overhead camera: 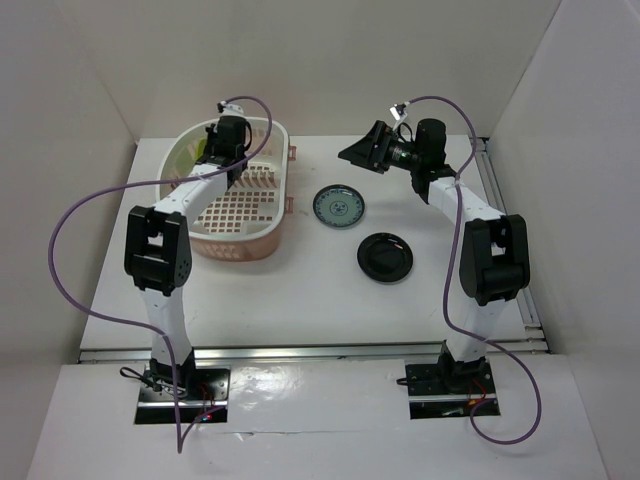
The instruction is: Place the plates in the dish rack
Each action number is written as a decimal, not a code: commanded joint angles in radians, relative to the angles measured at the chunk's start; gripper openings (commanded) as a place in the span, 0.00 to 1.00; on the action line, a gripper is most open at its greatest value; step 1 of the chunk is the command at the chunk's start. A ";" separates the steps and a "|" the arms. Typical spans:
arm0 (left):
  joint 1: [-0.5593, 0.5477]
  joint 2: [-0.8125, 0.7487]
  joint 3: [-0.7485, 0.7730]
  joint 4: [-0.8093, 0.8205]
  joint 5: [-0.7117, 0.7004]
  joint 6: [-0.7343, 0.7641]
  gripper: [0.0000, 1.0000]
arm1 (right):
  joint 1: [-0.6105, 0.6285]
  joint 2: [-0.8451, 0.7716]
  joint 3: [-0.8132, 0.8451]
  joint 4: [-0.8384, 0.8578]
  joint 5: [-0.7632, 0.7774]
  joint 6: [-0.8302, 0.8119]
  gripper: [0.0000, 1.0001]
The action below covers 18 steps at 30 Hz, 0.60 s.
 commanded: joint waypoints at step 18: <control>0.001 0.041 0.025 -0.032 0.020 -0.075 0.00 | -0.006 -0.014 -0.005 0.050 -0.012 0.006 1.00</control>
